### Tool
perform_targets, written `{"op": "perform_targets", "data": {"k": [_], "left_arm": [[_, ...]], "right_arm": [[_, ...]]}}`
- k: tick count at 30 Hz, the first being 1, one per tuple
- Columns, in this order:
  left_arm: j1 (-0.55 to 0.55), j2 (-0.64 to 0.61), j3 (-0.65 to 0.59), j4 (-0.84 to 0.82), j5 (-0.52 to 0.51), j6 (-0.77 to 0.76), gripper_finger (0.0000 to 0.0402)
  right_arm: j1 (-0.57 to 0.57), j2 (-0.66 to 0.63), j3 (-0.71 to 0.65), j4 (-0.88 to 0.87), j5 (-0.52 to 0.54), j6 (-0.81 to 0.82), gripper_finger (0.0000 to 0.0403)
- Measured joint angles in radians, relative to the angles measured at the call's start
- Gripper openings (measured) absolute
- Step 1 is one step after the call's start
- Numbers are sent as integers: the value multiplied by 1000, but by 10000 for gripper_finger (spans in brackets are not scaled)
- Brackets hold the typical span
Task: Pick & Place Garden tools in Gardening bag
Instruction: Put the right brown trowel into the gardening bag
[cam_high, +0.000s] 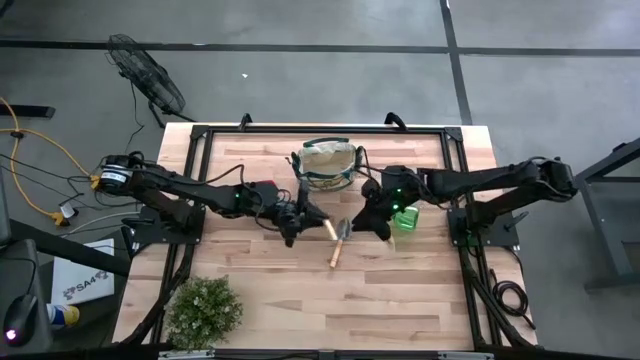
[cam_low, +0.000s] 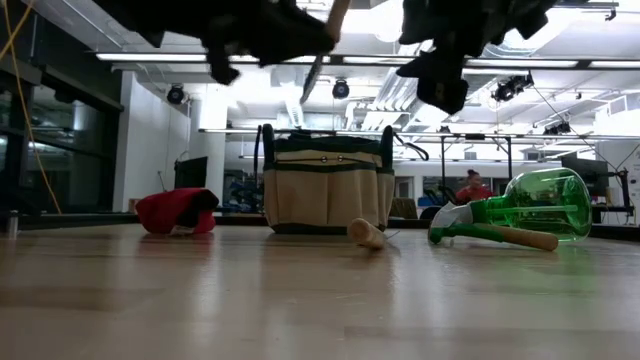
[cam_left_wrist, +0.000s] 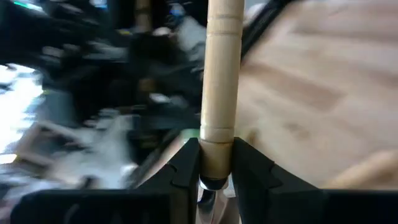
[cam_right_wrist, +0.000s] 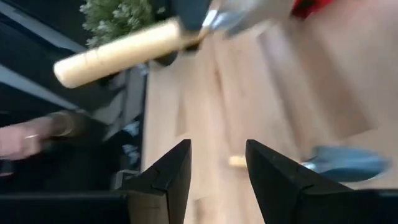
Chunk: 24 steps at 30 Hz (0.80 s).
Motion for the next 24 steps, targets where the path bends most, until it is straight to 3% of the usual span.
{"op": "perform_targets", "data": {"k": [7, 14, 18, 24], "left_arm": [[82, -1, 102, -164, 369, -148, 62], [226, 6, 134, -126, 785, -296, 62], [283, 15, 136, -71, 946, -373, 62], [299, 30, 136, -32, 1119, -414, 62]], "right_arm": [[26, -111, 0, -30, 155, -283, 144], [94, -127, 0, 46, 271, -667, 144], [118, -107, 0, 182, 343, -807, 144], [116, -59, 0, 412, 351, -900, 144]]}}
